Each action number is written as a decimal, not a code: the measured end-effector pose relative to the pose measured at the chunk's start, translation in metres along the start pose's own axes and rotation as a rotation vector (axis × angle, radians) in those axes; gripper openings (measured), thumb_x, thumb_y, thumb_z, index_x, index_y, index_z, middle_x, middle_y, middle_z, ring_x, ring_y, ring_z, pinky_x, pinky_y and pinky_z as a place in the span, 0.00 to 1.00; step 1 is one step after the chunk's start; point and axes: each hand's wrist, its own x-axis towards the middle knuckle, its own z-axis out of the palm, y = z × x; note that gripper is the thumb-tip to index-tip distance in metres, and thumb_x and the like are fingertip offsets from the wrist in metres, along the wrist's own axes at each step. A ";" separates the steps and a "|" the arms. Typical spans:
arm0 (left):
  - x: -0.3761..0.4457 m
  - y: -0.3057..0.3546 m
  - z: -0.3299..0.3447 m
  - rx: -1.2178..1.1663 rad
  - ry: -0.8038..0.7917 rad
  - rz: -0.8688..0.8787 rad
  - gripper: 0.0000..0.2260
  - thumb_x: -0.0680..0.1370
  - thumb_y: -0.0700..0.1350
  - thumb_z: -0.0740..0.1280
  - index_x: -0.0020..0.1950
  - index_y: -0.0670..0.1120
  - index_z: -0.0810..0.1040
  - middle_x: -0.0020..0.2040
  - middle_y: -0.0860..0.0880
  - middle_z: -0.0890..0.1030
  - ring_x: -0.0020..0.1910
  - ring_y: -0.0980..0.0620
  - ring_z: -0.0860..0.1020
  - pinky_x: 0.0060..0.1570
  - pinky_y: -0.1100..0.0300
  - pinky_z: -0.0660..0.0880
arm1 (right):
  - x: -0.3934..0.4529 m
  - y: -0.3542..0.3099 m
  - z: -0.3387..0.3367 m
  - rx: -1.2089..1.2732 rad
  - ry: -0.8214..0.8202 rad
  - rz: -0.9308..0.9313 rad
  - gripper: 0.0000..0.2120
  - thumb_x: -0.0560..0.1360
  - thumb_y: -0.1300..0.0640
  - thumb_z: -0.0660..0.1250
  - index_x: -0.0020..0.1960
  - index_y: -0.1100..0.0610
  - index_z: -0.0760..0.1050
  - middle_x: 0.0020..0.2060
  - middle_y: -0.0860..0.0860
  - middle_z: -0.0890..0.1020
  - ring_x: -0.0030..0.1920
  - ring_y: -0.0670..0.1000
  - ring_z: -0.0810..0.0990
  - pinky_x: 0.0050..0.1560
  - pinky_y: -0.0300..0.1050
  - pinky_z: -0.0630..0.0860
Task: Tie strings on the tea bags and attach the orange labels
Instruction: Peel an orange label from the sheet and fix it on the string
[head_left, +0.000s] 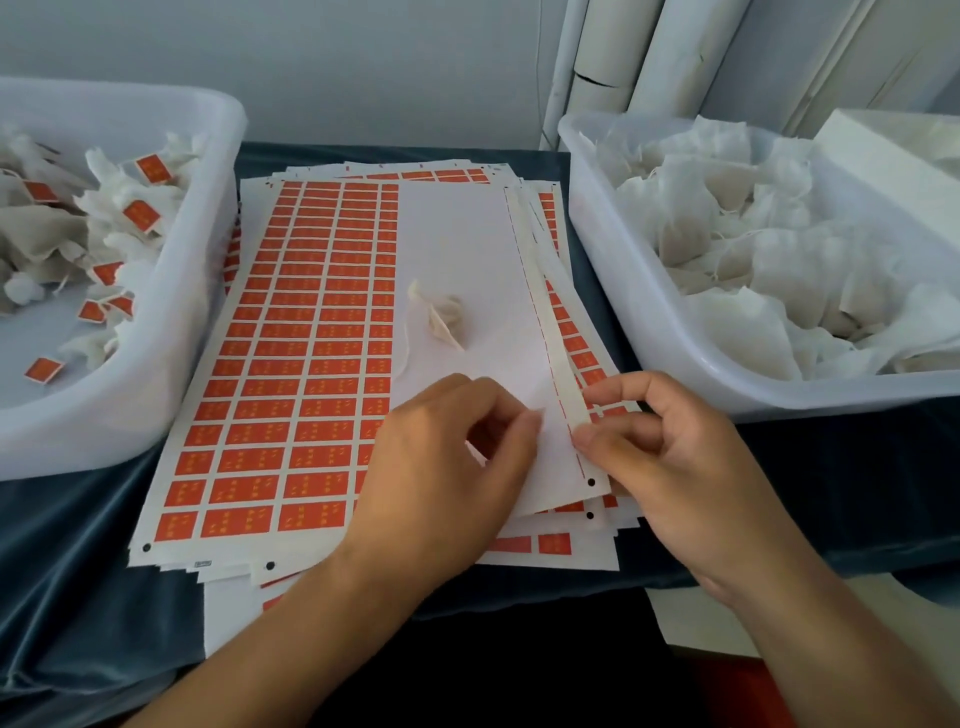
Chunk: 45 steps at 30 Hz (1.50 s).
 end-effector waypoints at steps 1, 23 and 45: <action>0.002 -0.001 0.000 -0.040 0.014 -0.063 0.08 0.78 0.56 0.67 0.42 0.56 0.80 0.38 0.60 0.81 0.44 0.60 0.81 0.40 0.70 0.78 | 0.001 0.001 -0.002 -0.044 0.004 0.003 0.11 0.78 0.53 0.72 0.54 0.38 0.76 0.44 0.45 0.88 0.46 0.46 0.87 0.47 0.47 0.83; 0.047 -0.007 -0.078 0.608 0.235 0.390 0.09 0.79 0.52 0.69 0.54 0.51 0.84 0.47 0.53 0.82 0.40 0.55 0.80 0.35 0.63 0.77 | 0.102 -0.076 0.064 -0.078 -0.112 -0.311 0.07 0.78 0.47 0.71 0.43 0.47 0.83 0.36 0.41 0.86 0.37 0.43 0.85 0.35 0.31 0.79; 0.094 -0.037 -0.039 -0.425 0.101 -0.786 0.14 0.81 0.64 0.62 0.64 0.64 0.78 0.37 0.62 0.83 0.42 0.53 0.83 0.30 0.68 0.74 | 0.167 -0.038 0.074 0.146 0.163 -0.306 0.06 0.78 0.48 0.72 0.47 0.50 0.81 0.39 0.42 0.86 0.38 0.45 0.85 0.34 0.32 0.78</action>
